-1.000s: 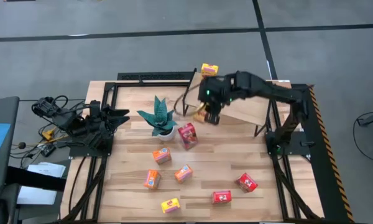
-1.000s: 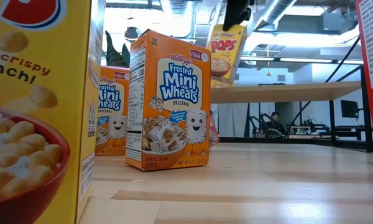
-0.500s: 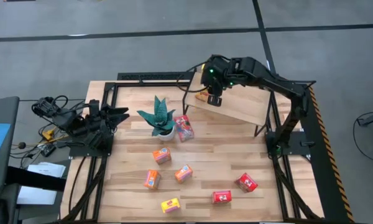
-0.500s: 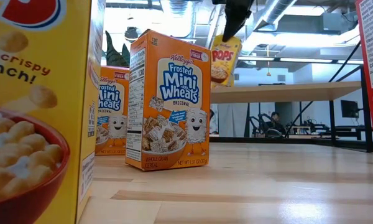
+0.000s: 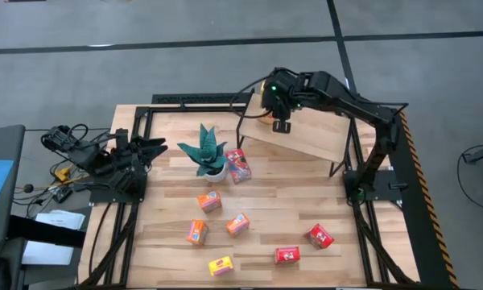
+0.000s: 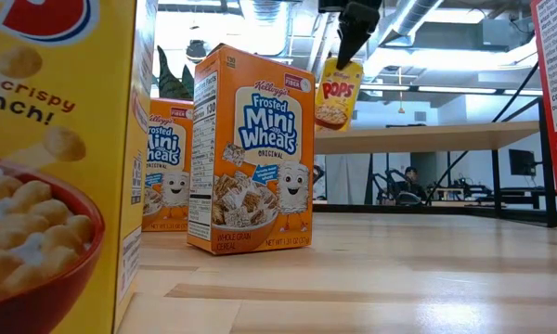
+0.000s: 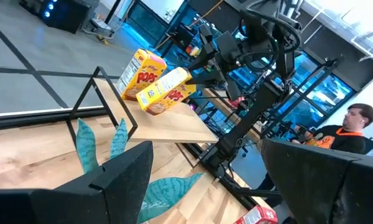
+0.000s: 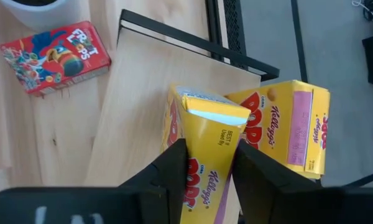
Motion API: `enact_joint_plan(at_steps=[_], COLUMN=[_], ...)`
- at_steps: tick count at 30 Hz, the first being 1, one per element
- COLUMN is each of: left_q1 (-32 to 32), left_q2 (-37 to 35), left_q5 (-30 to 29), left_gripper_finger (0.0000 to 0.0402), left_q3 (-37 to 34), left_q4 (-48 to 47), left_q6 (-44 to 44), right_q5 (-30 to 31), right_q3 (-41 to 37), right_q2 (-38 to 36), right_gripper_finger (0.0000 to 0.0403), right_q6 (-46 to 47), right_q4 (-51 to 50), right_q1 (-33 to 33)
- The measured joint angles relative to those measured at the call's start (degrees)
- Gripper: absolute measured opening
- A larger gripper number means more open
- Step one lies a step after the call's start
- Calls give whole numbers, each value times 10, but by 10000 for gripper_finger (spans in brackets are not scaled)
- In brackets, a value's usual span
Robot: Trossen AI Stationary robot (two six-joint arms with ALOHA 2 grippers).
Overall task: Stack cereal on shelf
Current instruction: Put the top yellow cereal box on the shelf aligned with the other yellow cereal box
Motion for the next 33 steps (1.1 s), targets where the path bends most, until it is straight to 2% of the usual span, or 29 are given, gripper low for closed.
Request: enact_joint_plan(at_steps=[15, 26, 33], left_q1=[0, 0, 0], left_q2=[0, 0, 0], left_q5=[-12, -12, -14], left_gripper_finger=[293, 293, 293], left_q3=[0, 0, 0], left_q4=[1, 1, 0], left_q6=[0, 0, 4], right_q5=[-15, -15, -13], right_q3=[0, 0, 34], right_q2=[28, 29, 29], right_gripper_finger=[178, 252, 260], right_q6=[-23, -17, -13], right_q4=[2, 25, 26], right_q1=[-10, -10, -10])
